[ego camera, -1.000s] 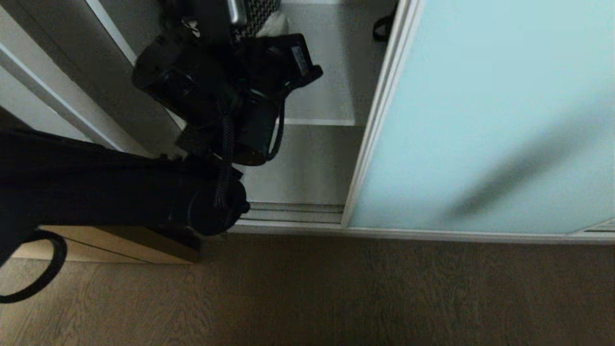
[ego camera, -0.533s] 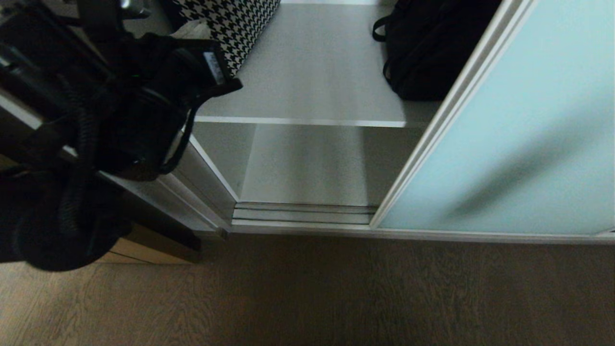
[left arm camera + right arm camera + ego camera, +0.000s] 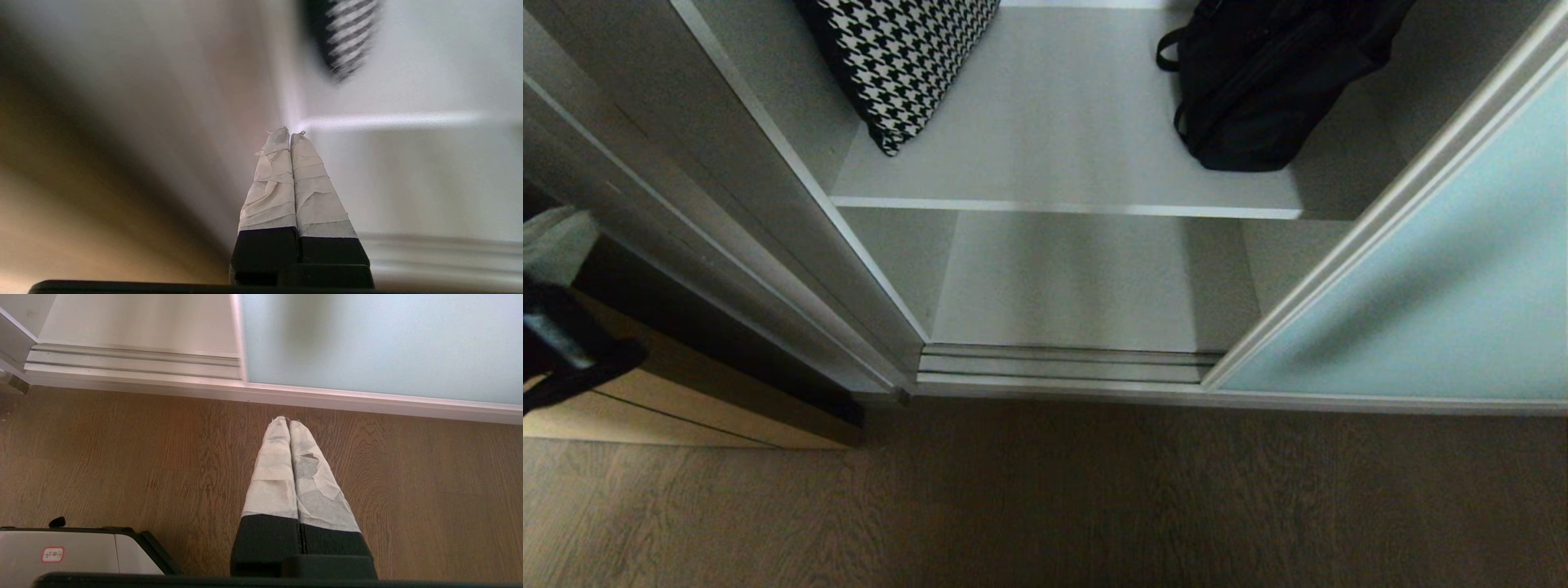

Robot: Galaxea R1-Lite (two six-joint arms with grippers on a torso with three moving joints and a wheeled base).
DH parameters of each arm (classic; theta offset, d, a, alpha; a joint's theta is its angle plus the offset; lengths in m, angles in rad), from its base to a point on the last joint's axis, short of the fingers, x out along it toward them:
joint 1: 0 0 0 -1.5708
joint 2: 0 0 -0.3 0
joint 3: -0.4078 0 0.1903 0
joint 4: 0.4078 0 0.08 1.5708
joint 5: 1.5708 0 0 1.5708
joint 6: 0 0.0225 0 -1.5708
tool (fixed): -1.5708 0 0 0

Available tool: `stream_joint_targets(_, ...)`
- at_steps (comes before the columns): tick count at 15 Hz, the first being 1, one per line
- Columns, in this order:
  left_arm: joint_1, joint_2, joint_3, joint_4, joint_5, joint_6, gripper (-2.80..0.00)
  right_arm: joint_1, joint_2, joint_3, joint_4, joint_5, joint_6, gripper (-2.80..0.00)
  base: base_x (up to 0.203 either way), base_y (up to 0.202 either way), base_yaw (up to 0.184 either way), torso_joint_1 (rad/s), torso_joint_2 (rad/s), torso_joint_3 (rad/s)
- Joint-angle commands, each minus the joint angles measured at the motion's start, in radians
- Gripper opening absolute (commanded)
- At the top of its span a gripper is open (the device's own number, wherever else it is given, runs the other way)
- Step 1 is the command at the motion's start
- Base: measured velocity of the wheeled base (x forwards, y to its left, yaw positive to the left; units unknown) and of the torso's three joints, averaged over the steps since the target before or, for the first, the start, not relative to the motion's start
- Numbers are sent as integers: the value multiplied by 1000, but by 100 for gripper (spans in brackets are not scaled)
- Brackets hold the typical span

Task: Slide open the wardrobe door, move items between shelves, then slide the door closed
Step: Open the door

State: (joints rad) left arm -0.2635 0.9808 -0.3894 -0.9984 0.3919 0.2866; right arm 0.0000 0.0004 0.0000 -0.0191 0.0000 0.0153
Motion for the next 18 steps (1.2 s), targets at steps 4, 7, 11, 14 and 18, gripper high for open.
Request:
stream_joint_targets(4,219,-402,257,9,13,-60,-280,0,0,0,-1,0,0,-280,0,0,0,0,0,0)
stream_joint_targets(7,244,-539,306,108,10,-85,-280,0,0,0,-1,0,0,-280,0,0,0,0,0,0)
stream_joint_targets(11,250,-780,306,602,-88,-121,-280,0,0,0,-1,0,0,-280,0,0,0,0,0,0)
stream_joint_targets(14,258,-920,366,831,-265,-142,-280,0,1,0,-1,0,0,-280,0,0,0,0,0,0)
stream_joint_targets(18,262,-979,388,1007,-423,-153,-280,0,1,0,-1,0,0,-280,0,0,0,0,0,0)
